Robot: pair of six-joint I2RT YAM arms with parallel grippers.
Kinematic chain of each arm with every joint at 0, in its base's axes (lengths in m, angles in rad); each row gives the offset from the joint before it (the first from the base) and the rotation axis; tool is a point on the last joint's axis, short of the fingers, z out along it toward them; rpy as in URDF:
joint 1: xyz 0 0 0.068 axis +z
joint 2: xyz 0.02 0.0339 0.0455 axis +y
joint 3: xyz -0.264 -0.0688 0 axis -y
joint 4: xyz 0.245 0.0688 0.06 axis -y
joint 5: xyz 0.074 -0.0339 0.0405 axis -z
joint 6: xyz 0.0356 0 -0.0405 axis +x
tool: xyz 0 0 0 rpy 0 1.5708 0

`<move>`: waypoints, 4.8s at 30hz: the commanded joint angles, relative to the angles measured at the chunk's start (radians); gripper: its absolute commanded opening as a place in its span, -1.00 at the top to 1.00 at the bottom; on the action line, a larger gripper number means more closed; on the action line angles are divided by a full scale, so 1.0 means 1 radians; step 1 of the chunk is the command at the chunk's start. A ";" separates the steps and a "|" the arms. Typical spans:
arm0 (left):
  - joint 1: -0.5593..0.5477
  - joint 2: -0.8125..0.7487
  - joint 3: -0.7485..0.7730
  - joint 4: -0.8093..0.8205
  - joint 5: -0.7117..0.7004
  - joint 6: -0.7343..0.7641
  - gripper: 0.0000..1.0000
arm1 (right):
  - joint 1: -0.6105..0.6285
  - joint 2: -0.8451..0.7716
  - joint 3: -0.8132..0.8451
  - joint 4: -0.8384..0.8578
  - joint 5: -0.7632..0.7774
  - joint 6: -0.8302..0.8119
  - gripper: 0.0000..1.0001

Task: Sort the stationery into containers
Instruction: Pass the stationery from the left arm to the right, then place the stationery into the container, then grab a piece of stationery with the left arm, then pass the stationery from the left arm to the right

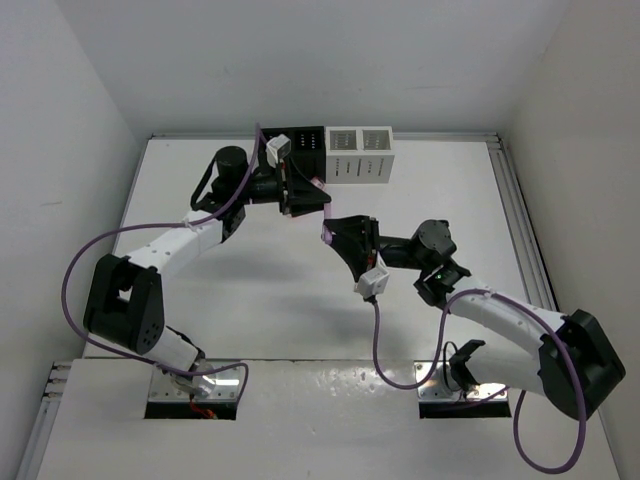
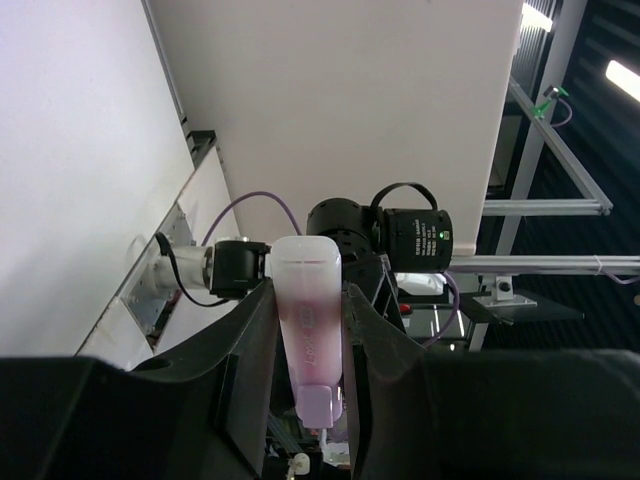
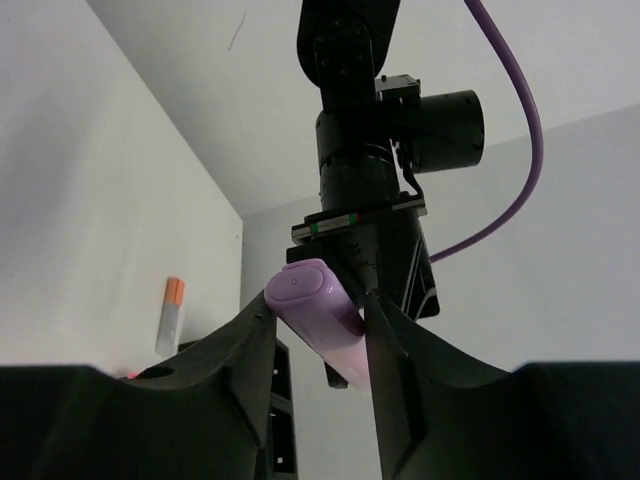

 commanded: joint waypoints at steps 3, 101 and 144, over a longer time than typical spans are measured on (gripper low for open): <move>0.007 0.007 -0.001 0.035 -0.007 0.011 1.00 | 0.017 0.000 0.000 0.017 -0.068 -0.057 0.41; 0.296 0.905 0.945 -1.419 -0.484 2.647 0.03 | -0.433 0.671 0.975 -0.458 0.328 1.408 -0.35; 0.130 0.012 0.151 -0.720 -0.262 0.614 1.00 | 0.063 0.002 0.159 -0.405 0.093 -0.053 -0.20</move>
